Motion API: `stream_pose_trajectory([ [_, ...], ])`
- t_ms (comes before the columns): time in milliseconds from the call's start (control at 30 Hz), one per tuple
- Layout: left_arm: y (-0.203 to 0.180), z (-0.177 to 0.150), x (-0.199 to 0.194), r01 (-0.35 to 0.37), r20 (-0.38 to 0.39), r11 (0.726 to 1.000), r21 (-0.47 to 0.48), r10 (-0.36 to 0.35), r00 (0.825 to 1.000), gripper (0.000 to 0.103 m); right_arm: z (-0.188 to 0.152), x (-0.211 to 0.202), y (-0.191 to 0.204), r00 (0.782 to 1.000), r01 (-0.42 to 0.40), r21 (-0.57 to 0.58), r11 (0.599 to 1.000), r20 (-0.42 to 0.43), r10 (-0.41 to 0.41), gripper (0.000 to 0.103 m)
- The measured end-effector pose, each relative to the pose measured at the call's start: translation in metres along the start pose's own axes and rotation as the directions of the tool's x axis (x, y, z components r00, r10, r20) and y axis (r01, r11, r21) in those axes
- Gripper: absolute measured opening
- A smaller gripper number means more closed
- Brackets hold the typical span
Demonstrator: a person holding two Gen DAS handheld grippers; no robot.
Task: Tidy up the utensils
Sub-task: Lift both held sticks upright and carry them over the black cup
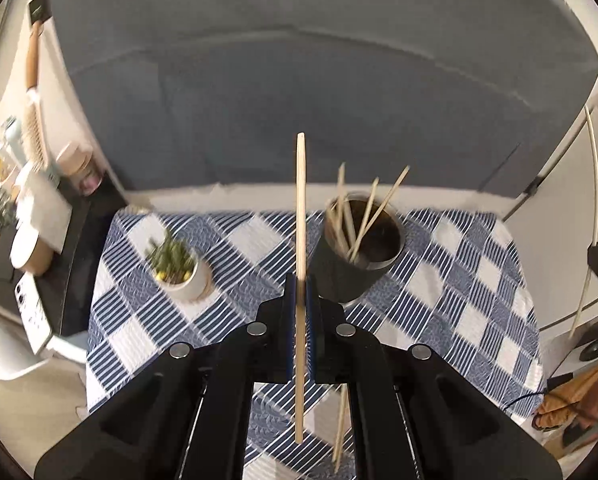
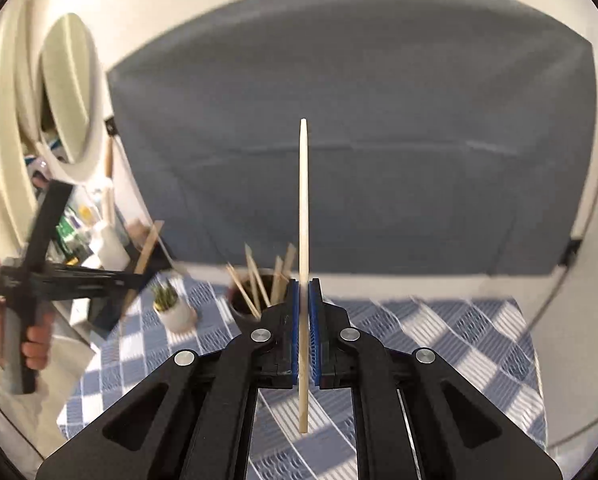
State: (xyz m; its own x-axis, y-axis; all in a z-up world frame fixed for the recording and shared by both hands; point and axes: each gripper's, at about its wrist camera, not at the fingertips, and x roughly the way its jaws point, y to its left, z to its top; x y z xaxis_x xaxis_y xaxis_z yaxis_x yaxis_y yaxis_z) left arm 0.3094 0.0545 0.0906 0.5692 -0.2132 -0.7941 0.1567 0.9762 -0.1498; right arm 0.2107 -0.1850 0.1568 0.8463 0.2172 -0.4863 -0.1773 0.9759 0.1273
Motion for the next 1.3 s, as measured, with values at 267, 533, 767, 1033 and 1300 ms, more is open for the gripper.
stream_pose_trajectory([
  [267, -0.022, 0.049, 0.007, 0.052, 0.064, 0.997, 0.058, -0.055, 0.996, 0.005, 0.031, 0.038, 0.011, 0.986, -0.145, -0.001, 0.989, 0.083, 0.145, 0.005],
  [533, -0.026, 0.061, 0.020, 0.169, 0.248, 0.977, 0.131, -0.197, 0.948, 0.005, 0.034, 0.085, -0.004, 0.948, -0.300, 0.041, 0.953, 0.125, 0.293, 0.005],
  [767, -0.012, 0.063, 0.048, 0.321, 0.337, 0.937, 0.136, -0.349, 0.874, 0.005, 0.030, 0.122, -0.015, 0.885, -0.441, 0.070, 0.895, 0.199, 0.421, 0.005],
  [1033, 0.019, 0.049, 0.077, 0.442, 0.477, 0.891, 0.108, -0.436, 0.763, 0.005, 0.010, 0.178, -0.022, 0.895, -0.432, 0.102, 0.896, 0.172, 0.412, 0.005],
  [1300, 0.019, 0.044, 0.128, 0.504, 0.451, 0.858, 0.098, -0.489, 0.747, 0.005, -0.011, 0.228, -0.022, 0.916, -0.396, 0.118, 0.911, 0.127, 0.382, 0.005],
])
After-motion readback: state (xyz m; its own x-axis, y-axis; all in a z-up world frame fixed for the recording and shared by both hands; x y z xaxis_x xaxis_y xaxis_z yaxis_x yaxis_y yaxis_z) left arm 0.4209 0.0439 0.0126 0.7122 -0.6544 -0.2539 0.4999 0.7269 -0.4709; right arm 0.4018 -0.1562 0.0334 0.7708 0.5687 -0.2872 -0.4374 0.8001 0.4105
